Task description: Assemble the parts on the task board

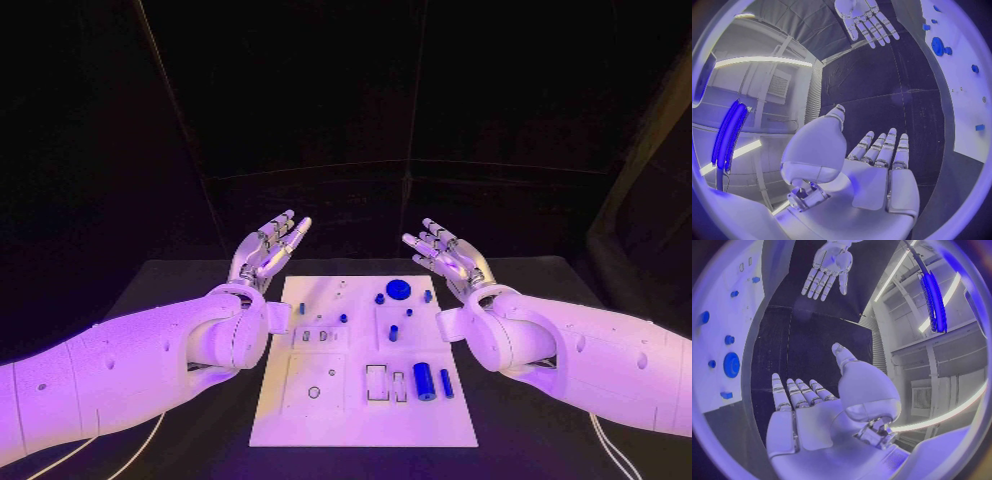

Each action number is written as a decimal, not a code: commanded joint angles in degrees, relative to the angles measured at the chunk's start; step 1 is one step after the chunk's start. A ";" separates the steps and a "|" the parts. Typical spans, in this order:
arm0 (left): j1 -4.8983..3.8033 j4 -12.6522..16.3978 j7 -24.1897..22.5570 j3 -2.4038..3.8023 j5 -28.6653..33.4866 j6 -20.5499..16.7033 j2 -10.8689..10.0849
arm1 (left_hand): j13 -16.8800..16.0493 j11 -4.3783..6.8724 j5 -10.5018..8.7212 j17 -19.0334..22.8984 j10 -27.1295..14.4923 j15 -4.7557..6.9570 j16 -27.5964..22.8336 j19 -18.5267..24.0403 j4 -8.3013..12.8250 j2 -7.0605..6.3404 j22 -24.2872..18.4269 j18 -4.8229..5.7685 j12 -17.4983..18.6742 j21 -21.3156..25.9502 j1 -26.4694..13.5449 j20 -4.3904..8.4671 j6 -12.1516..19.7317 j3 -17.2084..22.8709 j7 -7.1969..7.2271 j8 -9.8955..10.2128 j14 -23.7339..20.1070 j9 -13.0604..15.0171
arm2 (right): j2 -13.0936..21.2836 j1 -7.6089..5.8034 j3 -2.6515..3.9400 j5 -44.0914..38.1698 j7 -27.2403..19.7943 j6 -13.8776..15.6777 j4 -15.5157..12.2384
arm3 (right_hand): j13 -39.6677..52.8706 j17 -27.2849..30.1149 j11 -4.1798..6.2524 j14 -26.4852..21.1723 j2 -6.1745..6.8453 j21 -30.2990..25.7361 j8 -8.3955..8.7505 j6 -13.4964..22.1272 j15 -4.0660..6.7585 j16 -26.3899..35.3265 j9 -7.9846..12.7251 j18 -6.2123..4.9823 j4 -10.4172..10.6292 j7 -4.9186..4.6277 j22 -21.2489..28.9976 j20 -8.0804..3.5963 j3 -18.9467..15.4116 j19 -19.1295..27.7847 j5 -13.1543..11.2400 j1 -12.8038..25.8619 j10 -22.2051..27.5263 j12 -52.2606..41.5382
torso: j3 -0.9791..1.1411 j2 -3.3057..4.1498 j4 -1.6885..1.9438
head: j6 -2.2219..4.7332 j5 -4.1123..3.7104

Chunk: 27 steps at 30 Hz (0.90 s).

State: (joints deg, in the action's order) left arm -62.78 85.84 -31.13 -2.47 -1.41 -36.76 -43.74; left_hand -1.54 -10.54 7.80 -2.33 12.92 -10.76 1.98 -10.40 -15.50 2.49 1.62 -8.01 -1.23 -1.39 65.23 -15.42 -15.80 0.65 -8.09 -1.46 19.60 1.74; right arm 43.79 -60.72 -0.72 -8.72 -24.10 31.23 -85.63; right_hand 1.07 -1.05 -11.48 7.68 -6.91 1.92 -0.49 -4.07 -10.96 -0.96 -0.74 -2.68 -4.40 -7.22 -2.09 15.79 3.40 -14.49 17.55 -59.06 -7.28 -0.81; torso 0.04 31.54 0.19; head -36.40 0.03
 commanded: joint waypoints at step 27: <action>-0.11 2.81 -2.31 0.03 -1.01 13.33 -4.57 | -2.42 1.45 0.31 -7.63 45.54 4.60 12.56 -43.63 2.69 1.21 6.43 -2.60 -7.49 -17.17 10.31 2.73 -36.90 0.85 -3.89 -5.98 45.15 2.25 | 1.04 -4.36 0.00 -37.59 4.83 -7.63 7.50 | 2.43 -2.87 3.16 60.00 1.29 19.15 -8.89 -49.55 6.01 -9.78 -3.20 -7.74 -12.05 -4.66 -6.91 -4.95 6.17 -41.77 -3.63 -14.81 -54.80 -7.10 | -0.47 3.05 0.68 | 0.44 -1.22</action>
State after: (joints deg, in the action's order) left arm -62.79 88.18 -32.61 -2.52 -1.19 -27.30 -48.18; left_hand -3.96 -9.09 8.20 -9.82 58.19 -6.24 14.37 -53.77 -13.10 3.53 8.00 -9.91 -8.92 -18.29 74.94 -12.79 -52.46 1.60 -11.95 -7.38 64.47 4.03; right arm 44.88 -64.75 -0.81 -37.45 -20.55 23.80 -78.33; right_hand 3.48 -3.74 -10.15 57.91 -6.26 17.27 -8.93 -46.09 -7.41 -9.98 -4.26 -8.93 -15.89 -11.47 -7.85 13.19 7.77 -49.63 14.83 -73.22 -53.72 -8.63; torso -0.41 33.72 0.56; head -36.16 -1.12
